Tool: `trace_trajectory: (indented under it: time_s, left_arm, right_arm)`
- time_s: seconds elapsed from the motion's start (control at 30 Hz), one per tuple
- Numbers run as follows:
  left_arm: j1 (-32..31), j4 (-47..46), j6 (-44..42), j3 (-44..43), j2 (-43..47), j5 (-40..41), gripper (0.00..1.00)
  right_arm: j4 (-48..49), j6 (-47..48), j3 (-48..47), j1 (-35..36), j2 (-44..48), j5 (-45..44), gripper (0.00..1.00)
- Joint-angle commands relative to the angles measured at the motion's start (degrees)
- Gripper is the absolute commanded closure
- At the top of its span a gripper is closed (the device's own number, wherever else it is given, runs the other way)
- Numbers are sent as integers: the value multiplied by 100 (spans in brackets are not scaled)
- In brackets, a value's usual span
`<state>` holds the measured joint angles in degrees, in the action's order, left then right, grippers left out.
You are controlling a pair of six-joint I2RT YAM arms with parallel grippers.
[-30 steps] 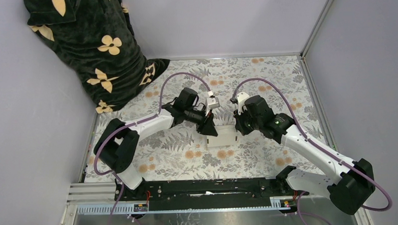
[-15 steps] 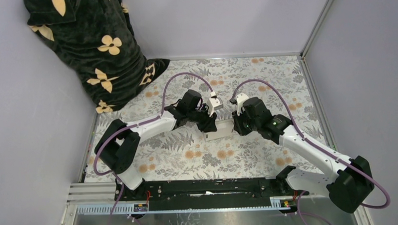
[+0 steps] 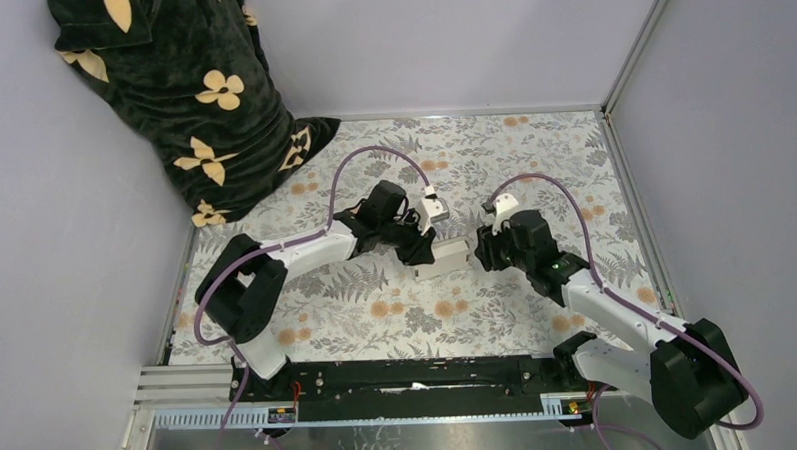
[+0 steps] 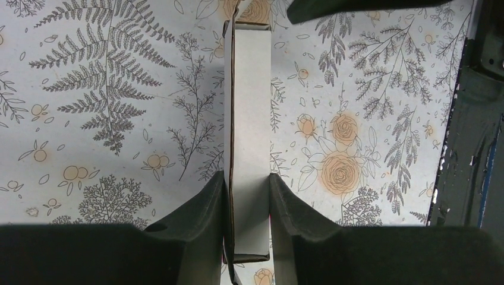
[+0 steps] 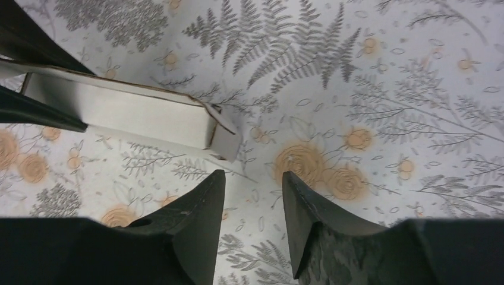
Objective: Fold the paper box
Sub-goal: Close the paper box at the center of the board.
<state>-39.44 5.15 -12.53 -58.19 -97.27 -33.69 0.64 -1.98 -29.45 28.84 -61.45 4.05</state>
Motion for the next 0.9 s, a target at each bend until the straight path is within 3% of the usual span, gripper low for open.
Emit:
trace_trajectory:
  time_s: [0.0,0.17,0.57,0.87]
  left_arm:
    - [134,341,-197,-144,-417,70,75]
    - [211,525,-290,-394,-619,-33,75]
    - [290,798,-398,-566,-709,-146,75]
    - [290,924,-476,-675,-878,-149,75]
  right_arm:
    - [1246,449,193,-266,213,-73,49]
    - [1942,452,525,-588,271,374,41]
    - [2547,720,351,-1439,-413,2480,52]
    - [2517,989,280,-1445,-413,3108,51]
